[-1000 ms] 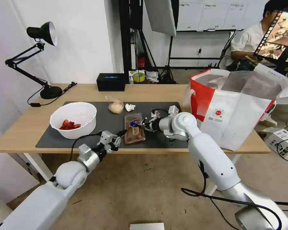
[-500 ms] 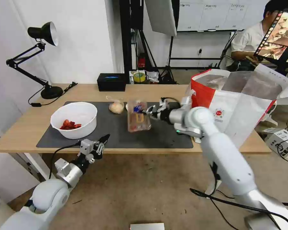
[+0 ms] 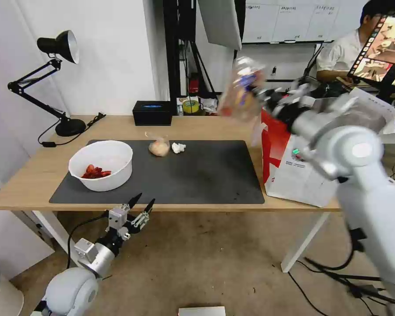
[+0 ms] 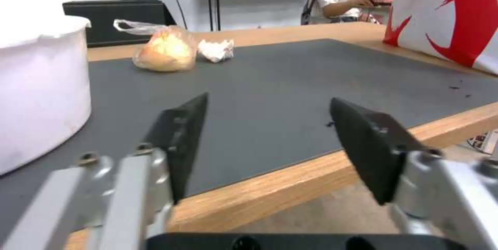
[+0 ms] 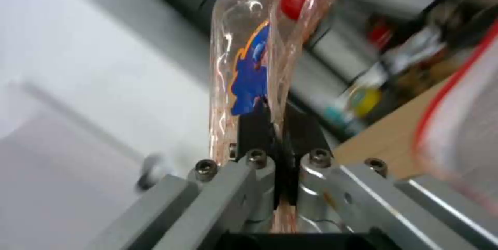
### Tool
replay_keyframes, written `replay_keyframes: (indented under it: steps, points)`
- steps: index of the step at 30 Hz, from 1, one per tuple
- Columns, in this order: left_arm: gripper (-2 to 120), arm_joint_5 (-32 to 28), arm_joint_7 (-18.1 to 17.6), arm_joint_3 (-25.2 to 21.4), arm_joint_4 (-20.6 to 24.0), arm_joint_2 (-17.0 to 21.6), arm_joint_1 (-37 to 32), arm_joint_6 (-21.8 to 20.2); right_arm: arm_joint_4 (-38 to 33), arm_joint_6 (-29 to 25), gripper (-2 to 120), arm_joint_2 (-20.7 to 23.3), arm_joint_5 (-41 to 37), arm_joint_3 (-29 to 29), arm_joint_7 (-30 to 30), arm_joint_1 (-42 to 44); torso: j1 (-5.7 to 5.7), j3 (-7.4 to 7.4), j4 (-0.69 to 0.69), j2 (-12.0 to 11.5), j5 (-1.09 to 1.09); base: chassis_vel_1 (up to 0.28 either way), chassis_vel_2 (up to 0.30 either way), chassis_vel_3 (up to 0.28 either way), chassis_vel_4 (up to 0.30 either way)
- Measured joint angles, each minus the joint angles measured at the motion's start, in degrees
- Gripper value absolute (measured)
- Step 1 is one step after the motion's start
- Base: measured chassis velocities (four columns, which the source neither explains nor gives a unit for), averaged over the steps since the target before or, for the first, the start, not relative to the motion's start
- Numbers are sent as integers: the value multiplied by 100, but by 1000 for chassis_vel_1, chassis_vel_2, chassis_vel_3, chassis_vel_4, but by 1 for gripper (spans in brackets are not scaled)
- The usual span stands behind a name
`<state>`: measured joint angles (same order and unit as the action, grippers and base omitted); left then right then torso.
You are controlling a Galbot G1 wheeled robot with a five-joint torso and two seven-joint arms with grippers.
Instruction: Pick up the trash from the table and place it into the takeout bag.
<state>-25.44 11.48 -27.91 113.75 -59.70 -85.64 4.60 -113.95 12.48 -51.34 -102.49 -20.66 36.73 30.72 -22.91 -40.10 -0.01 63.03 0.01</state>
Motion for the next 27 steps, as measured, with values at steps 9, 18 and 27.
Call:
replay_keyframes:
  steps: [9, 18, 27]
  points:
    - [103, 47, -4, 86, -55, -68, -9, 2, 496, -262, 0, 463, 1593, -181, 234, 92, -1, 0, 0, 0, 0, 0, 0, 0, 0]
    - [114, 43, -9, 122, -82, -92, -9, 11, 653, -264, 0, 407, 2427, 51, 117, 373, -1, -1, 1, 0, -1, 0, 0, 0, 0]
    - [109, 12, -9, 118, -104, -5, -2, 12, 533, -242, 0, 345, 2440, 101, 83, 554, 0, 0, 1, 0, -2, 0, 0, 0, 0]
